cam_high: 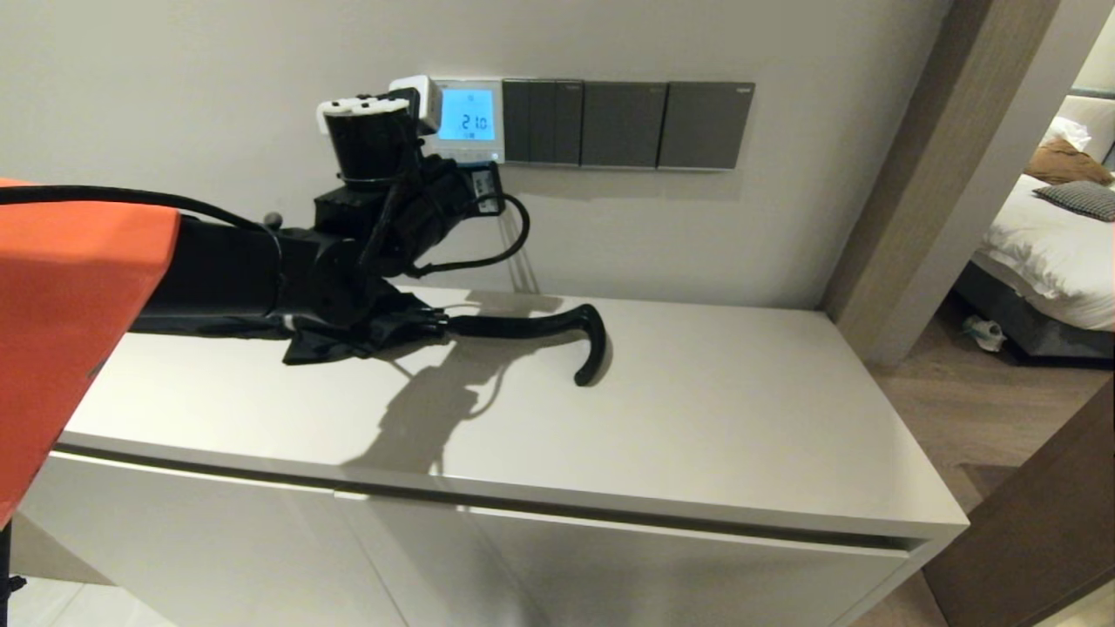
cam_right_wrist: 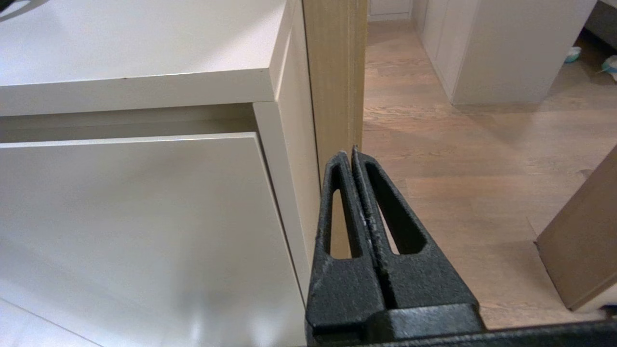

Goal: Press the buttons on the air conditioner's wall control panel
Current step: Press the temperature increase button

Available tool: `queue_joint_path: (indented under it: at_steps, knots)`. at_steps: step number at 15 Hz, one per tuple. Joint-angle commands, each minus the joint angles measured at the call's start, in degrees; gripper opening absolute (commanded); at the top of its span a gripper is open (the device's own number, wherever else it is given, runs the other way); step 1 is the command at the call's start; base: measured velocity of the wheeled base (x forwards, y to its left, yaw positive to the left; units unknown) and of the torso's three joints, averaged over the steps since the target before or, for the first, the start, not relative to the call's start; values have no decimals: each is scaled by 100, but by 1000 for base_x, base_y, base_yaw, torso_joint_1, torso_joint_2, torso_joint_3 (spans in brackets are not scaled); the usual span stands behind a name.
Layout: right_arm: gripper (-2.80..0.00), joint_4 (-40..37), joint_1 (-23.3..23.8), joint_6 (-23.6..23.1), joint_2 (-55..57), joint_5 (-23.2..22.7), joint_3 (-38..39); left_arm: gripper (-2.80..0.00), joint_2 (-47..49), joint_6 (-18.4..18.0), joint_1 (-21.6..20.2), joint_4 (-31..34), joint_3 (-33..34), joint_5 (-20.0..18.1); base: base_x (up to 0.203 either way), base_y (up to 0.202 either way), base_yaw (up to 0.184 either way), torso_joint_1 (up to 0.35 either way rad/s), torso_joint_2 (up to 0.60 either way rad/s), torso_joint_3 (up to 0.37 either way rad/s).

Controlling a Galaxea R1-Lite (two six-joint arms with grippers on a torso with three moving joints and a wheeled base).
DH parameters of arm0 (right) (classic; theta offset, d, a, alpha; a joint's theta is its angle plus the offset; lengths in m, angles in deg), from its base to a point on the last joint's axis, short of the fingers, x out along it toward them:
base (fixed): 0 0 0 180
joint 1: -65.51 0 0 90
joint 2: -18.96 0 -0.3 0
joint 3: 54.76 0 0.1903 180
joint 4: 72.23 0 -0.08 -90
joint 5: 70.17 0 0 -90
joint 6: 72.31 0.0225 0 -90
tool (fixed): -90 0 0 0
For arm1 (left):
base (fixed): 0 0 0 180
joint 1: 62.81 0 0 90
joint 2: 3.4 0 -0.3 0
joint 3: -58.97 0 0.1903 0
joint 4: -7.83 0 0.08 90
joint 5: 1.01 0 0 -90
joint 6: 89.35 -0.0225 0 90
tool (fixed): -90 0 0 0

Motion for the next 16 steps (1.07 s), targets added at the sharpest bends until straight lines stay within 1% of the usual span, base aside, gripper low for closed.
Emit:
queue_joint_path:
  at_steps: [1,16]
  knots:
    - [-280,2,-1,0,9,-2,9,-280,12,6,-32,-21,-5,6,0,0,0,0,0,0]
    - [-280,2,-1,0,9,-2,9,-280,-41,6,-68,-39,74,6,0,0,0,0,0,0]
